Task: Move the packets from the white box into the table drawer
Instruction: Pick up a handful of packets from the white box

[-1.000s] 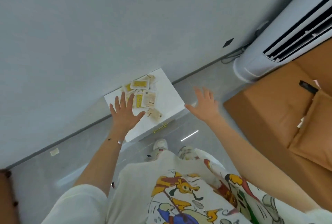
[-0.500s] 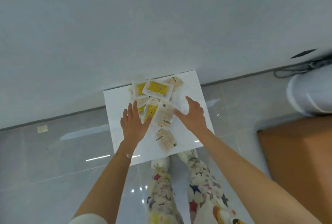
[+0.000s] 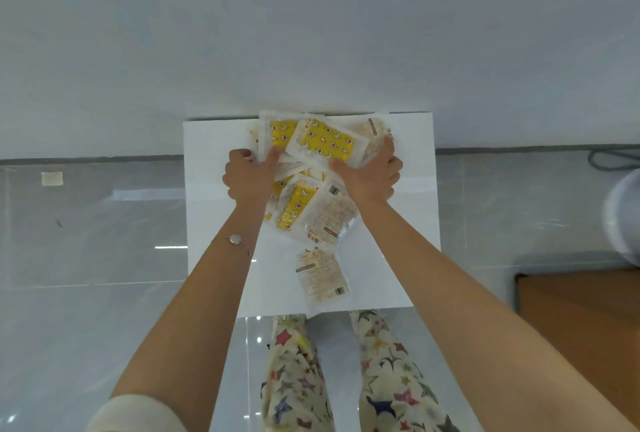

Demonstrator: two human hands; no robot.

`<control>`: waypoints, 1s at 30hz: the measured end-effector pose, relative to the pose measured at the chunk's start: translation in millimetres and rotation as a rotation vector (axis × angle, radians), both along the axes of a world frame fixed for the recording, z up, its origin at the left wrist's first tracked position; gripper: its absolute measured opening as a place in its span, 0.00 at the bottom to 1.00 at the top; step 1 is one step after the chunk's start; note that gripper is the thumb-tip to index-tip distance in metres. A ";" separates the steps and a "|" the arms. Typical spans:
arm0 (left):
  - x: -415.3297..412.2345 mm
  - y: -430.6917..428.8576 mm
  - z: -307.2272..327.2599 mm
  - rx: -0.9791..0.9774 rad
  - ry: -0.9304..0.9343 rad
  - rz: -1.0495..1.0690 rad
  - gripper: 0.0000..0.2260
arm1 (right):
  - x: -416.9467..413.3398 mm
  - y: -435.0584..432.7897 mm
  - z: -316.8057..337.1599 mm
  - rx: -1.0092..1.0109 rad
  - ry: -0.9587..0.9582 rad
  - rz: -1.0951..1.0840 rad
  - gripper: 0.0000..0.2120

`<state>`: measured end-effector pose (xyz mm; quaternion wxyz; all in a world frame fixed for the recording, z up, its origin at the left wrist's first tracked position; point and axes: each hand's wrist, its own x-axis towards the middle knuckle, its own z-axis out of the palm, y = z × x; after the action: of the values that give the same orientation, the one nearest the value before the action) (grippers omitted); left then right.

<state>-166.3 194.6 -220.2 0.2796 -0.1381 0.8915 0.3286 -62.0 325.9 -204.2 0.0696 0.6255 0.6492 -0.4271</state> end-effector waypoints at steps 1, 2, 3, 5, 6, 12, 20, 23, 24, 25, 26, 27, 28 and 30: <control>-0.8 -0.3 -1.4 0.014 -0.018 0.014 0.28 | 0.0 0.6 -3.5 0.014 0.030 -0.031 0.51; -1.1 -0.5 -2.6 0.041 -0.028 0.029 0.26 | -0.2 2.4 -6.2 0.009 0.095 -0.088 0.50; -0.4 -1.0 -3.1 0.074 -0.030 0.042 0.24 | 0.0 4.0 -5.9 -0.021 0.168 -0.171 0.50; 1.9 -1.2 -1.5 0.142 -0.019 0.058 0.20 | 2.7 10.1 -4.9 -0.072 0.291 -0.316 0.48; 2.5 -1.7 -0.7 0.164 -0.010 0.055 0.18 | 3.5 14.2 -4.1 -0.078 0.310 -0.344 0.45; 3.0 -8.1 12.9 0.370 0.028 0.078 0.10 | 1.1 31.6 0.6 -0.109 0.399 -0.485 0.34; 15.6 -38.3 57.3 0.553 0.130 0.166 0.08 | 28.6 24.4 36.3 0.021 0.538 -0.337 0.08; 23.2 -54.7 84.6 0.597 0.097 0.224 0.08 | 39.6 25.9 61.9 -0.016 0.524 -0.220 0.06; 27.1 -60.7 96.1 0.607 0.076 0.255 0.09 | 42.5 25.2 72.7 -0.086 0.537 -0.211 0.06; 32.1 -67.2 108.2 0.615 0.059 0.286 0.10 | 45.2 23.0 85.9 -0.150 0.539 -0.195 0.07; 37.6 -74.1 120.9 0.627 0.050 0.317 0.11 | 47.8 19.4 99.7 -0.197 0.538 -0.171 0.08; 44.0 -81.5 135.6 0.640 0.044 0.345 0.13 | 50.8 15.0 115.1 -0.231 0.534 -0.129 0.09; 50.8 -89.4 149.8 0.654 0.042 0.373 0.14 | 53.8 9.5 129.5 -0.258 0.532 -0.084 0.11; 66.4 -107.8 179.8 0.670 0.043 0.444 0.15 | 60.6 -3.2 159.2 -0.297 0.512 0.016 0.15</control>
<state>-99.9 86.8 -40.4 0.2124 -0.2216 0.6891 0.6565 -1.4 322.7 -44.9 -0.0021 0.4751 0.5811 -0.6608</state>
